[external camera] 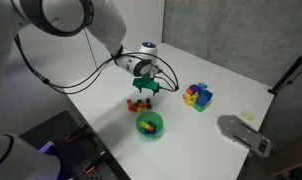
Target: Pick up the black block on the left and place it in the green bowl
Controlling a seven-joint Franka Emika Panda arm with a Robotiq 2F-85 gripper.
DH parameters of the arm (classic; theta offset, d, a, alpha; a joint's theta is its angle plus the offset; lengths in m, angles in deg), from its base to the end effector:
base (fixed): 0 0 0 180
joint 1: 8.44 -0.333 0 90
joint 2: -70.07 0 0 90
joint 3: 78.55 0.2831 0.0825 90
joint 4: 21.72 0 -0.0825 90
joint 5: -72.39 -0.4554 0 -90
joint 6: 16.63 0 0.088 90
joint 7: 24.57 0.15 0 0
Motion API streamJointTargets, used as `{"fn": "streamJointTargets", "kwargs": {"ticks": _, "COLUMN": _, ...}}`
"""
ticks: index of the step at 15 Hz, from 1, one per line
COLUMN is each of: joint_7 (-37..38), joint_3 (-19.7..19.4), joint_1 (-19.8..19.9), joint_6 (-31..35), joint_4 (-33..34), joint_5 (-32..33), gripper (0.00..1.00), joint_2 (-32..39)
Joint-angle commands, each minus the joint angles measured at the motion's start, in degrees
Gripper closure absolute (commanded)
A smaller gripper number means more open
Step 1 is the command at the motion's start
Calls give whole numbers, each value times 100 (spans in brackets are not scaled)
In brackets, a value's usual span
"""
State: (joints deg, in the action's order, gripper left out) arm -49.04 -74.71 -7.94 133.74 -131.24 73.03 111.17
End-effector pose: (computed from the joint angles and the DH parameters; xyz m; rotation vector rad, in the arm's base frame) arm 0.6301 0.0417 -0.0136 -3.0147 -0.7356 -0.0068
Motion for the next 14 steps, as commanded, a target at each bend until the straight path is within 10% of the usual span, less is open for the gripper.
{"fn": "streamJointTargets", "kwargs": {"ticks": 1, "joint_7": 485, "joint_3": -16, "joint_1": -84, "joint_6": -333, "joint_4": 773, "joint_5": 224, "gripper": 0, "joint_2": 583}}
{"fn": "streamJointTargets", "kwargs": {"ticks": 14, "joint_7": 988, "joint_3": -173, "joint_1": -328, "joint_6": -296, "joint_4": 1171, "joint_5": 467, "gripper": 0, "joint_2": 1152}}
